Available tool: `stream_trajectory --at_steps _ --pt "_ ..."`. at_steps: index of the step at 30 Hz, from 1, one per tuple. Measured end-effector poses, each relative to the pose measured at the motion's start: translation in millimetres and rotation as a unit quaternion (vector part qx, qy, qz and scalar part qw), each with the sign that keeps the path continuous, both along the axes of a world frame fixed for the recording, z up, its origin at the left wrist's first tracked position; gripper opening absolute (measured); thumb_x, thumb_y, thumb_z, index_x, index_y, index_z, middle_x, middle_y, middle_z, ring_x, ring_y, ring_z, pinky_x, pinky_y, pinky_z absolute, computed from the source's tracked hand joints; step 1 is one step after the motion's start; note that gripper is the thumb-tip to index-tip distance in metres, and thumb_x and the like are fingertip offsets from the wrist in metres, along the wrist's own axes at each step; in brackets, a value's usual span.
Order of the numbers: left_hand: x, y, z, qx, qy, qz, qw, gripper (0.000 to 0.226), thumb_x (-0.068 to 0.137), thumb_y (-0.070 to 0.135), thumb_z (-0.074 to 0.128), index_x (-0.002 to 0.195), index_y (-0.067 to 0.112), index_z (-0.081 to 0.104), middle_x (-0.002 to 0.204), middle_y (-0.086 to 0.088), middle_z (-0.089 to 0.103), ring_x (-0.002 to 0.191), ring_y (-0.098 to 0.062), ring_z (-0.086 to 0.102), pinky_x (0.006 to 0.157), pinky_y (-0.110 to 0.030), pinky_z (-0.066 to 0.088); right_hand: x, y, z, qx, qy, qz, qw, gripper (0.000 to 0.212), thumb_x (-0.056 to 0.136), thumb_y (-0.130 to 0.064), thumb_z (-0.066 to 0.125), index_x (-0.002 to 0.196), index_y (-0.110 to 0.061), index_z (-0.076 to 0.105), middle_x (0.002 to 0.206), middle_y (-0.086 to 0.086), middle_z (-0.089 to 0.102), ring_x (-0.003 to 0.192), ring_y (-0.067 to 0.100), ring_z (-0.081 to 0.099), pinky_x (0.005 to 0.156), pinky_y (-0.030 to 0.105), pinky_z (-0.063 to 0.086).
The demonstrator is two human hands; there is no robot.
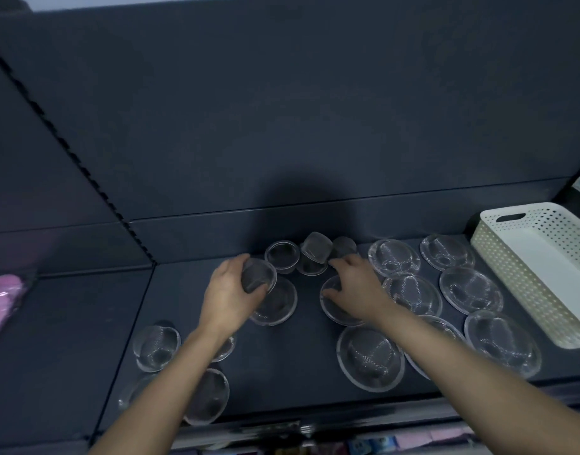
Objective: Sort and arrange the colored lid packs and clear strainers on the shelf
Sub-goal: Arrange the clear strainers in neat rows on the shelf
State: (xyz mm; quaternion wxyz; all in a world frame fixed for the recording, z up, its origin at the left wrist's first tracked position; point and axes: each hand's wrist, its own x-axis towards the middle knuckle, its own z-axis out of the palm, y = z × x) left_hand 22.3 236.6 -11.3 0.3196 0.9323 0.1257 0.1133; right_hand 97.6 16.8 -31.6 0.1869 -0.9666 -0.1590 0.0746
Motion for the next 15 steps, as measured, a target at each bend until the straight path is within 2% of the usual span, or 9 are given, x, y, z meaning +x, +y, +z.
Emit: stream_trajectory --at_steps 5,8,10,12,15 --pt "2.0 28.6 2.7 0.001 0.013 0.002 1.000 0.064 0.076 0.027 0.074 0.133 0.014 0.049 0.124 -0.004 0.055 0.119 -0.023 0.049 0.100 -0.029 0.038 12.7 28.7 11.0 -0.007 -0.042 0.045 0.998 0.060 0.084 -0.027 0.065 0.138 -0.015 0.042 0.143 0.008 0.038 0.127 0.034 0.035 0.103 0.037 0.031" --pt "4.5 46.1 2.3 0.000 0.027 0.002 1.000 0.064 0.077 0.028 0.074 0.134 0.015 0.049 0.124 -0.003 0.055 0.119 -0.020 0.049 0.097 -0.024 0.036 28.9 42.9 16.0 -0.011 -0.022 0.019 1.000 0.060 0.088 -0.023 0.059 0.142 -0.014 0.035 0.148 0.009 0.035 0.129 0.036 0.034 0.104 0.035 0.028" --pt "6.1 57.2 1.9 0.002 0.034 0.002 0.999 0.062 0.077 0.028 0.074 0.133 0.016 0.050 0.122 -0.003 0.056 0.117 -0.020 0.050 0.093 -0.021 0.034 42.9 49.1 13.7 -0.017 0.011 -0.018 1.000 0.058 0.092 -0.026 0.054 0.145 -0.014 0.032 0.144 0.013 0.039 0.129 0.038 0.035 0.107 0.039 0.027" --pt "7.3 67.8 0.9 0.003 0.040 0.005 0.999 0.061 0.076 0.028 0.074 0.131 0.016 0.051 0.122 -0.003 0.056 0.116 -0.019 0.051 0.091 -0.018 0.032 54.8 52.7 7.3 -0.022 0.027 -0.056 0.998 0.056 0.092 -0.036 0.050 0.142 -0.016 0.035 0.137 0.014 0.047 0.126 0.039 0.039 0.105 0.045 0.033" --pt "8.4 82.6 -1.2 0.001 0.050 0.008 0.999 0.061 0.077 0.028 0.074 0.132 0.016 0.050 0.123 -0.003 0.055 0.117 -0.019 0.050 0.091 -0.017 0.031 65.3 56.2 -2.6 -0.021 0.026 -0.091 0.995 0.049 0.086 -0.045 0.052 0.125 -0.016 0.045 0.122 0.014 0.058 0.117 0.037 0.048 0.097 0.049 0.038"
